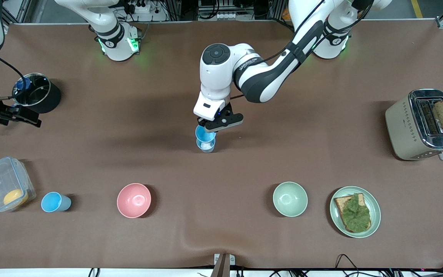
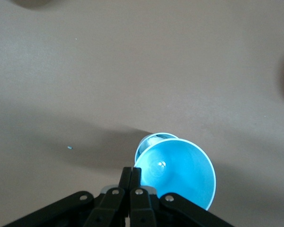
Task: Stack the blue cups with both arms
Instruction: 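Lower the held cup into the placed cup and open the left gripper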
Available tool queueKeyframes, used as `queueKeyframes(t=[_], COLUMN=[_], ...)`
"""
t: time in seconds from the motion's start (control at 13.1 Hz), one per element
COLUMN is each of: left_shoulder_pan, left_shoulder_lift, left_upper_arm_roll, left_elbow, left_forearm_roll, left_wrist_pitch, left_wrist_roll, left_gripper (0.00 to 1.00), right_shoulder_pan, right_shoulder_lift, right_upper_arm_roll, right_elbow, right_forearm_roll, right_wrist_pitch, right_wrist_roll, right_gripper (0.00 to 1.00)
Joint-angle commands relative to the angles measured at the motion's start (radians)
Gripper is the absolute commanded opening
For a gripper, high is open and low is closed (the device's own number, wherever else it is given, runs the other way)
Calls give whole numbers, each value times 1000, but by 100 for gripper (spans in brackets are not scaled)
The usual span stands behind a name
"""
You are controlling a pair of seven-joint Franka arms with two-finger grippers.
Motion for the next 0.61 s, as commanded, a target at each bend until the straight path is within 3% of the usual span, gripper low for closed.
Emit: queueKeyframes(t=[0.0,0.31,0.38,0.46,0.54], left_shoulder_pan=[-25,-59,-59,-53,-48], left_shoulder_lift=[34,44,44,38,30], left_upper_arm_roll=[25,64,67,67,67], left_elbow=[27,27,29,29,29], left_forearm_roll=[36,36,32,26,24], left_wrist_pitch=[35,53,56,56,56], left_wrist_roll=[-37,-37,-39,-39,-39], left_gripper=[0,0,13,99,100], right_shoulder_pan=[-3,2,5,5,6], right_shoulder_lift=[-6,-6,-5,-3,-3], right_upper_arm_roll=[5,5,5,5,5], right_elbow=[7,7,7,7,7], right_forearm_roll=[15,15,15,15,15], right_wrist_pitch=[-13,-14,-14,-14,-14], right_wrist_roll=[28,30,29,29,29], right_gripper=[100,100,100,100,100])
